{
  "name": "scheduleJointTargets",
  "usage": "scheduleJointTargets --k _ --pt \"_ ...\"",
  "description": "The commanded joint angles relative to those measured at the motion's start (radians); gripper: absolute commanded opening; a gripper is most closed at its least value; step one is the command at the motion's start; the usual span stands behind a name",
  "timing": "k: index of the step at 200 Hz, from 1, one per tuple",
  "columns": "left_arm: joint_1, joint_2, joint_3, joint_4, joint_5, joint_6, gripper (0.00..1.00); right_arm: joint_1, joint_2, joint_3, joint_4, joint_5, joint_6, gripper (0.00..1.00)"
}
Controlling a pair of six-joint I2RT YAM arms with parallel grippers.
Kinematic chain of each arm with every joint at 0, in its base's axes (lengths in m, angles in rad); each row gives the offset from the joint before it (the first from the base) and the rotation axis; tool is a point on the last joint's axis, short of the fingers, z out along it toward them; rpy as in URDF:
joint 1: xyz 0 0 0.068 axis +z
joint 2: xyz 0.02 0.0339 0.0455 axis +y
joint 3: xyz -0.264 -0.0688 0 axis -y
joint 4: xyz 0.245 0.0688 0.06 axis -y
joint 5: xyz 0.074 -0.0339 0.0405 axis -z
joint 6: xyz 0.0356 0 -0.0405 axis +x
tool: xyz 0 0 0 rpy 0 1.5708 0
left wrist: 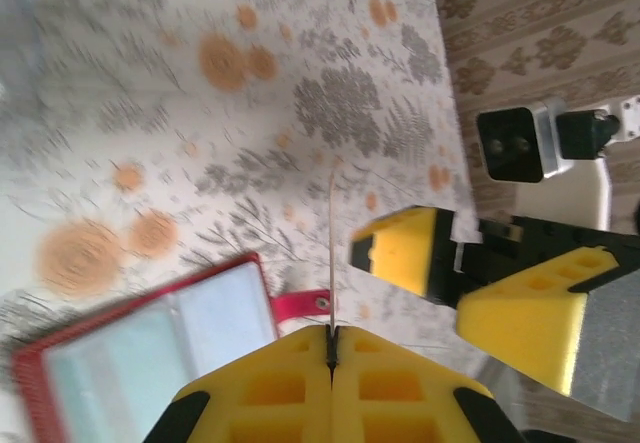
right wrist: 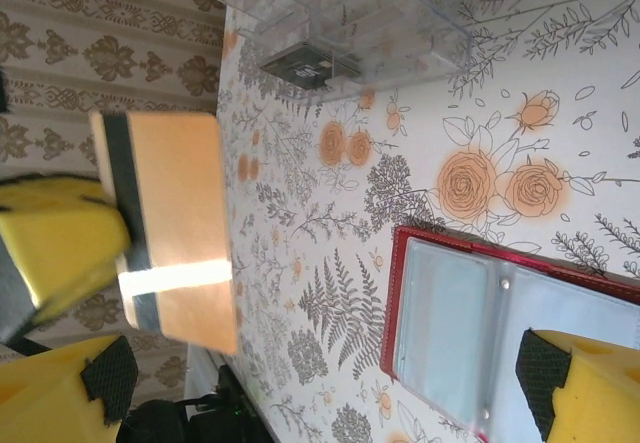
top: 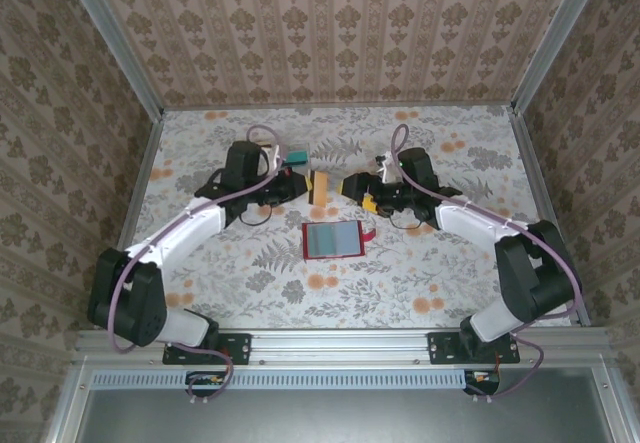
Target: Take the credit cards out of the card holder
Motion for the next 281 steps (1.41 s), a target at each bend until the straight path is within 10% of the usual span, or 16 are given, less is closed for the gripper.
scheduleJointTargets --k 1,94,165,281 --pt "0.004 -0.055 0.094 -0.291 -0.204 0.299 0.00 -0.003 -0.056 0.034 -0.092 0.061 -0.068 1.00" --pt "0.004 -0.169 0.025 -0.128 -0.623 1.287 0.00 -0.017 -0.109 0.047 -0.136 0.074 -0.097 1.00" --pt "0.129 -0.051 0.066 -0.123 -0.568 1.868 0.00 -0.030 -0.114 0.054 -0.141 0.065 -0.090 1.00" --pt "0.216 0.209 0.285 -0.162 -0.418 2.014 0.00 -0.036 -0.082 0.096 -0.158 0.058 -0.086 1.00"
